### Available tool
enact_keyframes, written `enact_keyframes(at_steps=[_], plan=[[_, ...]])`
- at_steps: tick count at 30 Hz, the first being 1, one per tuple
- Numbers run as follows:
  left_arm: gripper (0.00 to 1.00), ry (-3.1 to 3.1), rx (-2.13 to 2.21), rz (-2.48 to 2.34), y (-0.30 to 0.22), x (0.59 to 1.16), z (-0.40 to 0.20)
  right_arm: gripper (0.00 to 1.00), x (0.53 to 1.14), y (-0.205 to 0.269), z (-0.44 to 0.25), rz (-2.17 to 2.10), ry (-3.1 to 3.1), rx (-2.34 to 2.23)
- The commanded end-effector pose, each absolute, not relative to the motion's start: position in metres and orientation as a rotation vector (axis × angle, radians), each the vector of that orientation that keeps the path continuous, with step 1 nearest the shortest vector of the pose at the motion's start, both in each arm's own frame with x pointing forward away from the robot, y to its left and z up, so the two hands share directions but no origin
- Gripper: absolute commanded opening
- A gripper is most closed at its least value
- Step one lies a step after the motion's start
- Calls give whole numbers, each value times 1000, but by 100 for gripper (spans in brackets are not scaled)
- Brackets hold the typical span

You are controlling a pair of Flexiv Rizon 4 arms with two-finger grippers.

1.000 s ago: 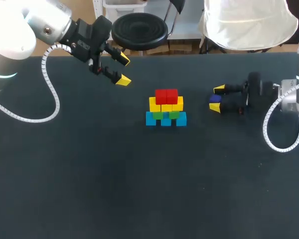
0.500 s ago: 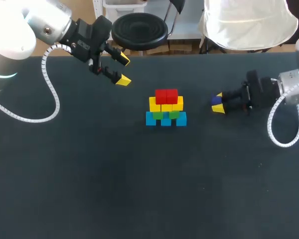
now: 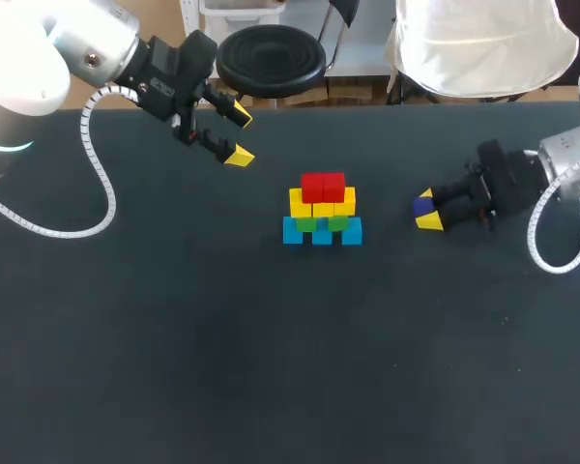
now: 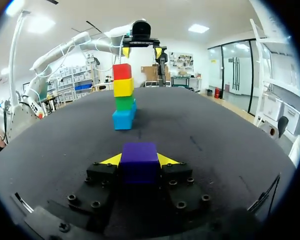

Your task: Place the blue cubes, place green cubes on the blue cubes, place the yellow cubes on the green cubes, then place the red cubes on the yellow cubes, and place purple cube on the red cubes.

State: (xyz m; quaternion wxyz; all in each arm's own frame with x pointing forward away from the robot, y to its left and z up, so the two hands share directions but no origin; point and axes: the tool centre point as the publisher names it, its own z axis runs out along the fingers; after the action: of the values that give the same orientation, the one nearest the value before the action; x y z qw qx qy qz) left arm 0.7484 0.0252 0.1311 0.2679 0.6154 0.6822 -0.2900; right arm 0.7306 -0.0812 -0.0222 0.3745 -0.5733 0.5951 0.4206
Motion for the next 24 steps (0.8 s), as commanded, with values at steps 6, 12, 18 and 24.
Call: enact_keyframes(at_steps=[6, 12, 18, 24], plan=[[100, 1840, 1663, -784, 25, 750, 131, 33, 715, -80, -22, 1074, 1533, -1485], [100, 1840, 1663, -784, 25, 750, 131, 100, 716, -81, -16, 1059, 1545, -1506], [100, 1840, 1663, -784, 25, 750, 131, 100, 719, -86, -8, 1060, 1526, -1518], [100, 1840, 1663, -784, 25, 750, 131, 100, 722, -89, -4, 1036, 1550, -1527]])
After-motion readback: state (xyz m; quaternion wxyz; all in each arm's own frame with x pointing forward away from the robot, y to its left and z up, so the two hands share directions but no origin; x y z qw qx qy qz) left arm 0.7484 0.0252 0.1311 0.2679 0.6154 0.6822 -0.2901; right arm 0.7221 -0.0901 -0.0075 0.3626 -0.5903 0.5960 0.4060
